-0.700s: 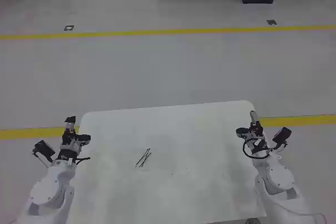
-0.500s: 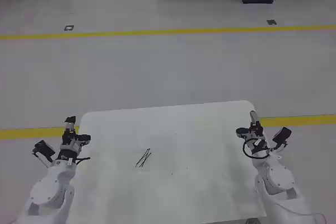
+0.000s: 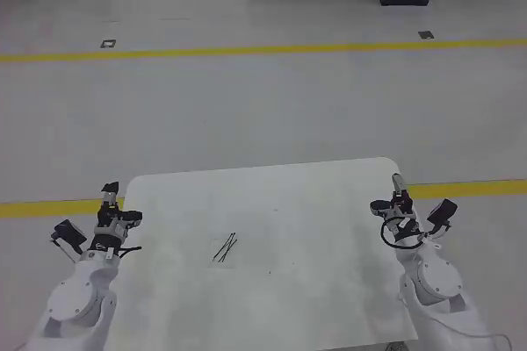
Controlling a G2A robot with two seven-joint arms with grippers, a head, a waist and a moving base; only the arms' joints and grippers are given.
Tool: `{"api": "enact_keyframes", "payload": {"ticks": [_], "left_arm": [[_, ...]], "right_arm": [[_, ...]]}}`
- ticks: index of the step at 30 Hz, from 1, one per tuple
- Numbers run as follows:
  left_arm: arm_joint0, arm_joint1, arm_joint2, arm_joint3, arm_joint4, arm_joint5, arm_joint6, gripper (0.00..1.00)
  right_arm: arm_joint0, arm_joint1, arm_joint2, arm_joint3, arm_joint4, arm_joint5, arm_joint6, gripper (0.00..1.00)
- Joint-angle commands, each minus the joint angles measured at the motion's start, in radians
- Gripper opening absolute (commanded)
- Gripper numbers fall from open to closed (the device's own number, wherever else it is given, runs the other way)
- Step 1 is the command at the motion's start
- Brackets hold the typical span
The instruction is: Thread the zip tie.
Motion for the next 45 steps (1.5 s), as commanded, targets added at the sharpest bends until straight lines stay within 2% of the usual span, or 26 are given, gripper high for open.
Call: {"api": "enact_keyframes", "payload": {"ticks": [1, 2, 6, 8, 17, 18, 19, 23, 25, 26, 27, 45], "left_arm": [[0.018, 0.006, 0.02, -0.041, 0.123, 0.003, -0.051, 1.0], [0.03, 0.008, 0.02, -0.056, 0.163, 0.001, -0.06, 1.0], [0.075, 0.016, 0.045, -0.116, 0.362, 0.041, -0.109, 1.0], [0.085, 0.02, 0.054, -0.137, 0.44, 0.034, -0.122, 1.0], [0.085, 0.02, 0.054, -0.137, 0.44, 0.034, -0.122, 1.0], [0.082, 0.021, 0.064, -0.151, 0.474, 0.029, -0.143, 1.0], [0.077, 0.025, 0.087, -0.172, 0.557, 0.035, -0.189, 1.0], [0.037, 0.031, 0.165, -0.193, 0.747, 0.154, -0.292, 1.0], [0.017, 0.03, 0.203, -0.2, 0.801, 0.208, -0.315, 1.0], [0.008, 0.03, 0.22, -0.201, 0.834, 0.23, -0.326, 1.0], [0.004, 0.031, 0.224, -0.203, 0.854, 0.233, -0.325, 1.0], [0.004, 0.031, 0.224, -0.203, 0.854, 0.233, -0.325, 1.0]], "right_arm": [[0.0, 0.0, 0.0, 0.0, 0.0, 0.0, 0.0, 1.0], [0.0, 0.0, 0.0, 0.0, 0.0, 0.0, 0.0, 1.0], [0.0, 0.0, 0.0, 0.0, 0.0, 0.0, 0.0, 1.0], [0.0, 0.0, 0.0, 0.0, 0.0, 0.0, 0.0, 1.0], [0.0, 0.0, 0.0, 0.0, 0.0, 0.0, 0.0, 1.0], [0.0, 0.0, 0.0, 0.0, 0.0, 0.0, 0.0, 1.0], [0.0, 0.0, 0.0, 0.0, 0.0, 0.0, 0.0, 1.0], [0.0, 0.0, 0.0, 0.0, 0.0, 0.0, 0.0, 1.0], [0.0, 0.0, 0.0, 0.0, 0.0, 0.0, 0.0, 1.0], [0.0, 0.0, 0.0, 0.0, 0.0, 0.0, 0.0, 1.0], [0.0, 0.0, 0.0, 0.0, 0.0, 0.0, 0.0, 1.0], [0.0, 0.0, 0.0, 0.0, 0.0, 0.0, 0.0, 1.0]]}}
